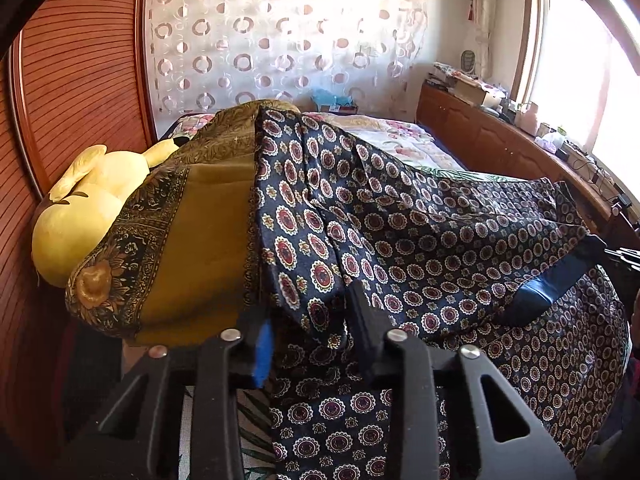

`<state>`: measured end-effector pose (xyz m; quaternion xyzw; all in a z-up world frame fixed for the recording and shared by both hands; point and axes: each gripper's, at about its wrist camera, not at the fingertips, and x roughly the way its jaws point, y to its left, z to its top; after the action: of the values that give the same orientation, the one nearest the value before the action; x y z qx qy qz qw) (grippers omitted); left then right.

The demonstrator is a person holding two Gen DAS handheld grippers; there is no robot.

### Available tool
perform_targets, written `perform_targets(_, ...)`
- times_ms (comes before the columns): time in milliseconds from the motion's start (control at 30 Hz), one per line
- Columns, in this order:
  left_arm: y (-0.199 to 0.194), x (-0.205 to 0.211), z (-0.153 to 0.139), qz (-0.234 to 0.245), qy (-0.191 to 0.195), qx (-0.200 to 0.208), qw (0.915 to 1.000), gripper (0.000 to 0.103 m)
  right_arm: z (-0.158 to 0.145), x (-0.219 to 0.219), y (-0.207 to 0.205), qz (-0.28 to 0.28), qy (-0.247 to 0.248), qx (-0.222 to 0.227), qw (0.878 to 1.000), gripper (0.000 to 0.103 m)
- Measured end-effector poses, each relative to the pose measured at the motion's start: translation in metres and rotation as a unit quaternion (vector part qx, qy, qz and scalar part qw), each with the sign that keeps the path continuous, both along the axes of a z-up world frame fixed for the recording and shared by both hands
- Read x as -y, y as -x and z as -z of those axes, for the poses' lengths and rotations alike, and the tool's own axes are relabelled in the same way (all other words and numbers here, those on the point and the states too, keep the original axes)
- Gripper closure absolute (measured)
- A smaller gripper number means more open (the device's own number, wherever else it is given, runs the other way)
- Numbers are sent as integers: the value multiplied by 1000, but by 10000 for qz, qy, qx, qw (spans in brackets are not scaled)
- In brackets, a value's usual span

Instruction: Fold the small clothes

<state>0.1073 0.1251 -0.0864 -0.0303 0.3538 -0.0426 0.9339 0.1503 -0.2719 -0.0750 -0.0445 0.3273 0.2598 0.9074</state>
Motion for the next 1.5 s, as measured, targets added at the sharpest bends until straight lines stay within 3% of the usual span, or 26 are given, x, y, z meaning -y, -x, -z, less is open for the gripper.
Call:
perform_targets(133, 2, 0, -1, 6, -19, 22, 10000, 87, -9, 14, 14, 142, 26, 204, 9997, 61)
perform_targets(167, 2, 0, -2, 1, -36, 25, 10000, 88, -13, 18, 16, 229, 31, 287, 9993, 58)
perform_targets(400, 2, 4, -3, -40, -97, 25, 9999, 89, -36, 38, -14, 641, 129, 601, 9960, 57)
perform_targets(667, -1, 6, -1, -70, -111, -13, 9999, 89, -9, 16, -109, 1100, 725, 0, 9913, 57)
perform_targets(867, 0, 7, 0, -70, -159, -13, 9998, 88, 18, 4, -144, 1248, 1052, -527, 9852, 57)
perform_targets(900, 0, 8, 0, -60, -168, 3, 9998, 89, 21, 2, -145, 1236, 1129, -562, 9843, 61)
perform_targets(933, 1, 8, 0, -46, -170, 19, 9998, 89, 22, 0, -145, 1196, 1150, -563, 9845, 84)
perform_targets(967, 2, 8, 0, -34, -170, 40, 9998, 93, 23, -1, -144, 1132, 1157, -540, 9853, 98)
perform_targets(1000, 4, 9, 0, -10, -166, 61, 9998, 97, 22, -1, -139, 1102, 1171, -463, 9859, 102)
perform_targets(1133, 14, 11, -9, 24, -152, 257, 9996, 100, 4, 14, -109, 973, 763, 25, 9923, 102)
perform_targets(1300, 35, 10, -28, 73, 45, 561, 9984, 100, -22, 47, -52, 1004, 371, 697, 9918, 102)
perform_targets(1500, 68, 1, -35, 70, 308, 642, 9974, 101, -15, 88, 3, 1061, -141, 782, 9912, 102)
